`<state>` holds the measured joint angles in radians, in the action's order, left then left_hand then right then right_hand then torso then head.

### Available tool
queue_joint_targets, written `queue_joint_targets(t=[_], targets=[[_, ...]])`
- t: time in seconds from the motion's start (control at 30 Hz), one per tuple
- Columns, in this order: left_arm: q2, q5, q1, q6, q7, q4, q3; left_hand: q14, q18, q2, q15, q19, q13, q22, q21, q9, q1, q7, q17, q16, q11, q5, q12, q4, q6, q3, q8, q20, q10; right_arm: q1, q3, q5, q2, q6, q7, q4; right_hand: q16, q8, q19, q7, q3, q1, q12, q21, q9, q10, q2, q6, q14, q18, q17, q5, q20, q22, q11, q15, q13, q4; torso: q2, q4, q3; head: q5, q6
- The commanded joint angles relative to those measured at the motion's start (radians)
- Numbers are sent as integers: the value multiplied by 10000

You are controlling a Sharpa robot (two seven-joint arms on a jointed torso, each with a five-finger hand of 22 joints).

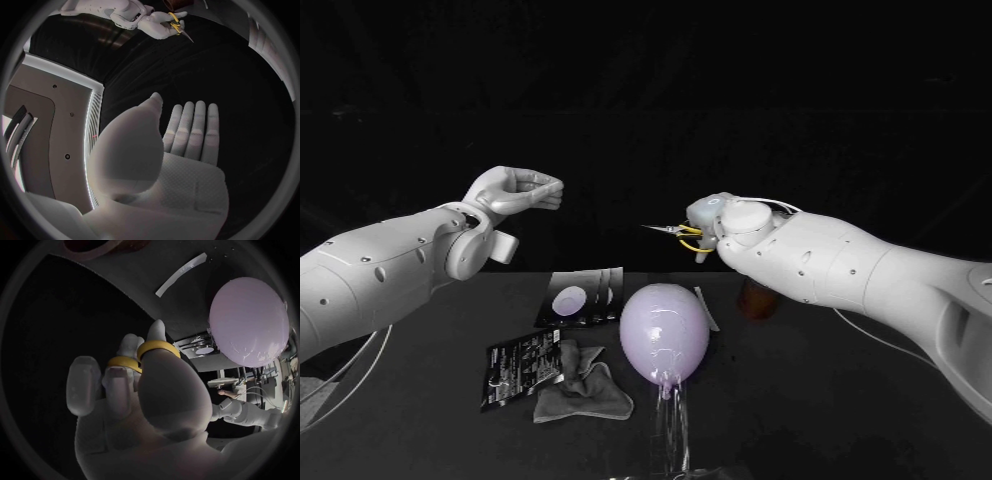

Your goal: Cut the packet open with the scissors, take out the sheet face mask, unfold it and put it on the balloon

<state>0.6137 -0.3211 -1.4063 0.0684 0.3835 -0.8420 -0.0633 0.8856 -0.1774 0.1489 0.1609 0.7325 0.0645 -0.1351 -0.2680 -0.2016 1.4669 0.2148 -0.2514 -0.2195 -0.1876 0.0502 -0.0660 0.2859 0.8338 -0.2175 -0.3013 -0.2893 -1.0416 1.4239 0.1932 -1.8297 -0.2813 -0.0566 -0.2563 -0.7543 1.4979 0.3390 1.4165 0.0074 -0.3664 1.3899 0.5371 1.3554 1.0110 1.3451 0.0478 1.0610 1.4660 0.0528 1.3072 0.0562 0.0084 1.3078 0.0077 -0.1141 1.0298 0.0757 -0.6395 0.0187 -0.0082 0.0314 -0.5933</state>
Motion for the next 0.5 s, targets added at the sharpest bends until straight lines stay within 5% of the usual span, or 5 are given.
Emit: queue_joint_targets(t=[0.03, 0.23, 0.5], targets=[[-185, -729, -158, -22, 58, 77, 21, -265, 225, 22, 43, -215, -11, 85, 156, 7, -101, 213, 77, 184, -36, -8, 28, -2, -113, 119, 78, -16, 187, 40, -5, -1863, 129, -629, -390, -131, -58, -79, 1, 41, 68, 2555, 3343, -44, -46, 1245, 2416, 4, 735, 38, 1143, -55, 81, 1272, -672, 44, -235, 24, -145, 84, -71, 12, 51], [-660, -1719, -441, -196, -56, 297, 26, -523, 395, -13, 151, -438, -7, 250, 385, 12, -121, 249, 221, 468, -103, -18, 33, 2, -232, 312, 157, -24, 458, 94, -5, -2786, 347, -1111, -562, -368, -90, -160, 1, 53, 69, 2585, 3086, -50, -103, 1226, 2407, 46, 726, 38, 1092, -54, 117, 1276, -655, 69, -429, 48, -217, 137, -125, -34, 96], [-1121, -2958, -532, -397, -424, 403, 29, -697, 627, -37, 237, -1221, -8, 488, 780, 17, -192, 329, 338, 693, -181, -19, 32, 30, -357, 600, 253, -28, 698, 111, -1, -3463, 470, -1479, -642, -618, -193, -331, -118, 86, 50, 2668, 2658, -233, -208, 1184, 2384, 51, 690, 81, 928, -53, 175, 1179, -620, 114, -746, 78, -254, 115, -147, -178, 118]])
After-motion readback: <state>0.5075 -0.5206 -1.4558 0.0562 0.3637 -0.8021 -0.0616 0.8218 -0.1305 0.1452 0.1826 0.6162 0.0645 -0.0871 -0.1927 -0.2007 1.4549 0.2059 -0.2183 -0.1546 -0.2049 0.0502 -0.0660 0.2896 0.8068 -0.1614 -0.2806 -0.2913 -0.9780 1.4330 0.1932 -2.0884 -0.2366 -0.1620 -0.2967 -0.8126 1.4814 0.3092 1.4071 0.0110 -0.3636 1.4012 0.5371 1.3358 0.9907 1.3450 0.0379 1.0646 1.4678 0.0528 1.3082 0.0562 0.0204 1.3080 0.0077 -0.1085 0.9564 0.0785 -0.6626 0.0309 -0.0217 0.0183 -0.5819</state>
